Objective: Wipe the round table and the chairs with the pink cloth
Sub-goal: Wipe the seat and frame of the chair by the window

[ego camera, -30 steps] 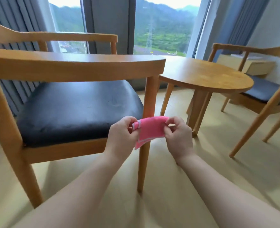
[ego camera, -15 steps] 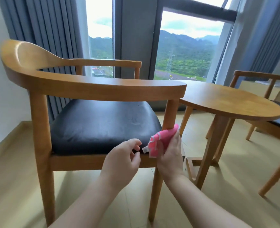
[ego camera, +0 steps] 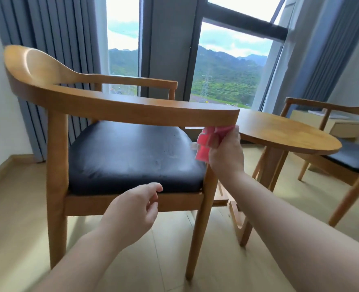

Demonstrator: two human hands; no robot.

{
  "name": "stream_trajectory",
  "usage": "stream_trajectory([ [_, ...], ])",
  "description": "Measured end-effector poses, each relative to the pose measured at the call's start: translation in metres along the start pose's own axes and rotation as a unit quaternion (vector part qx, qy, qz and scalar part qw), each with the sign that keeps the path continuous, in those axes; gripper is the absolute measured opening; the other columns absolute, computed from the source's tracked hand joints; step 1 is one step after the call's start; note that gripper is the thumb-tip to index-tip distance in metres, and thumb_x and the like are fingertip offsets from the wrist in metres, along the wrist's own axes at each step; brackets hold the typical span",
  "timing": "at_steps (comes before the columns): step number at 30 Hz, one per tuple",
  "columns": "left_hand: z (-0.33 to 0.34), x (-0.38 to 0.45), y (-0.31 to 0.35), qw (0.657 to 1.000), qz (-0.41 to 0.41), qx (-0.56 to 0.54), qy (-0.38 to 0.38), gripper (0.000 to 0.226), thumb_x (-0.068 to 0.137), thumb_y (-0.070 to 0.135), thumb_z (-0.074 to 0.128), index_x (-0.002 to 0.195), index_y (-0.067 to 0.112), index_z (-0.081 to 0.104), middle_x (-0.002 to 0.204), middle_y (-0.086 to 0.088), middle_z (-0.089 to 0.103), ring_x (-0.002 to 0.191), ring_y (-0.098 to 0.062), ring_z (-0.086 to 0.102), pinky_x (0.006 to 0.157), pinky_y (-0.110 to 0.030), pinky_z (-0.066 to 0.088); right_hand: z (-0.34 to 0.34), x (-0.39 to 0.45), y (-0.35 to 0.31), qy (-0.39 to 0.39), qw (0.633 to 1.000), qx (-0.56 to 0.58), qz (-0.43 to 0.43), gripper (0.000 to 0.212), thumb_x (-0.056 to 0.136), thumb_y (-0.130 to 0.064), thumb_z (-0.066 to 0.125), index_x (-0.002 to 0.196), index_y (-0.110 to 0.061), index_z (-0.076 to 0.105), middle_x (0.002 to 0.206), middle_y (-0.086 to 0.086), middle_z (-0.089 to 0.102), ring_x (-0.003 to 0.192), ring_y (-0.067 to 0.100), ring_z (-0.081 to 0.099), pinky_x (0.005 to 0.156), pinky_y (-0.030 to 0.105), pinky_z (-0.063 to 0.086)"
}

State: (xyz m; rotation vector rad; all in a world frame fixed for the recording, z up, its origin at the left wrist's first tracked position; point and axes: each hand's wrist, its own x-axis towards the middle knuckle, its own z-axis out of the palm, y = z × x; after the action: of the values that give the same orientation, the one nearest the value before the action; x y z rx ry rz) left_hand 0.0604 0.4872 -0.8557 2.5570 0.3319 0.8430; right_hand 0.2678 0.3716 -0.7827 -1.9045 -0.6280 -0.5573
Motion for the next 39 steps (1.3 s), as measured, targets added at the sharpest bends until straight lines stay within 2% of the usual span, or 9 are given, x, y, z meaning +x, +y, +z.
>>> stream_trajectory([
  [4,0.000,-0.003,-0.012,1.000,0.002,-0.010,-0.017,0.032,0.090,0.021,0.058,0.120,0.030,0.058,0.085,0.020,0.058,0.070,-0.003,0.057,0.065,-0.014,0.048,0.007,-0.011,0.009,0.013,1.000,0.002,-0.018,0.052,0.097,-0.028,0.047,0.141,-0.007,0.027,0.133,0.013,0.048,0.113,0.035,0.054,0.092,0.051,0.047],
  [12,0.010,-0.018,-0.022,0.999,0.000,-0.016,-0.042,0.029,0.090,0.020,0.057,0.118,0.029,0.060,0.092,0.017,0.061,0.080,-0.004,0.058,0.072,-0.022,0.053,0.024,-0.036,0.042,0.012,0.996,0.072,-0.054,0.053,0.098,-0.030,0.045,0.144,-0.013,0.026,0.124,0.009,0.053,0.110,0.026,0.057,0.090,0.051,0.050],
  [19,0.014,-0.021,-0.024,0.999,0.005,-0.004,-0.046,0.027,0.090,0.019,0.056,0.115,0.026,0.061,0.092,0.016,0.062,0.082,-0.004,0.058,0.075,-0.022,0.052,0.039,-0.102,0.094,-0.079,0.992,0.089,0.039,0.065,0.089,-0.065,0.039,0.144,-0.037,0.019,0.126,-0.002,0.052,0.114,0.016,0.056,0.091,0.040,0.052],
  [22,0.016,-0.025,-0.024,0.998,0.004,-0.002,-0.058,0.027,0.090,0.019,0.056,0.116,0.026,0.062,0.094,0.016,0.061,0.084,-0.004,0.058,0.075,-0.020,0.051,0.043,-0.128,0.117,-0.118,0.990,0.019,0.072,0.065,0.094,-0.054,0.041,0.148,-0.023,0.020,0.129,0.003,0.055,0.114,0.023,0.058,0.080,0.024,0.046],
  [24,0.016,-0.024,-0.025,0.998,0.002,-0.001,-0.064,0.027,0.090,0.018,0.056,0.116,0.026,0.062,0.094,0.017,0.060,0.083,-0.004,0.058,0.075,-0.018,0.050,0.046,-0.136,0.123,-0.121,0.988,0.020,0.090,0.059,0.098,-0.044,0.042,0.148,-0.019,0.022,0.133,0.005,0.054,0.116,0.025,0.057,0.085,0.027,0.044],
  [26,0.015,-0.024,-0.026,0.998,0.001,0.003,-0.065,0.027,0.090,0.018,0.056,0.116,0.025,0.062,0.093,0.017,0.059,0.083,-0.005,0.058,0.074,-0.015,0.048,0.046,-0.136,0.125,-0.123,0.988,0.018,0.094,0.059,0.098,-0.046,0.042,0.147,-0.018,0.025,0.135,0.006,0.053,0.118,0.025,0.055,0.087,0.029,0.042],
  [29,0.015,-0.026,-0.026,0.998,0.001,0.005,-0.065,0.027,0.090,0.017,0.057,0.116,0.024,0.063,0.090,0.017,0.056,0.081,-0.006,0.058,0.071,-0.009,0.043,0.043,-0.133,0.123,-0.146,0.985,0.025,0.093,0.057,0.093,-0.055,0.041,0.138,-0.022,0.034,0.123,-0.002,0.058,0.109,0.020,0.059,0.077,0.016,0.044],
  [31,0.014,-0.027,-0.024,0.998,0.003,0.005,-0.065,0.028,0.090,0.018,0.057,0.117,0.024,0.063,0.089,0.018,0.055,0.080,-0.005,0.057,0.068,-0.005,0.039,0.039,-0.131,0.120,-0.154,0.983,0.047,0.091,0.042,0.093,-0.054,0.043,0.126,-0.027,0.040,0.110,-0.013,0.056,0.103,0.012,0.060,0.068,0.009,0.042],
  [39,0.011,-0.022,-0.019,0.998,0.005,-0.011,-0.056,0.028,0.090,0.018,0.057,0.116,0.026,0.063,0.085,0.021,0.054,0.071,0.004,0.054,0.057,-0.002,0.036,0.020,-0.074,0.064,-0.062,0.998,0.023,0.021,0.039,0.098,-0.049,0.044,0.128,-0.023,0.042,0.112,-0.006,0.057,0.091,0.011,0.059,0.069,0.024,0.050],
])
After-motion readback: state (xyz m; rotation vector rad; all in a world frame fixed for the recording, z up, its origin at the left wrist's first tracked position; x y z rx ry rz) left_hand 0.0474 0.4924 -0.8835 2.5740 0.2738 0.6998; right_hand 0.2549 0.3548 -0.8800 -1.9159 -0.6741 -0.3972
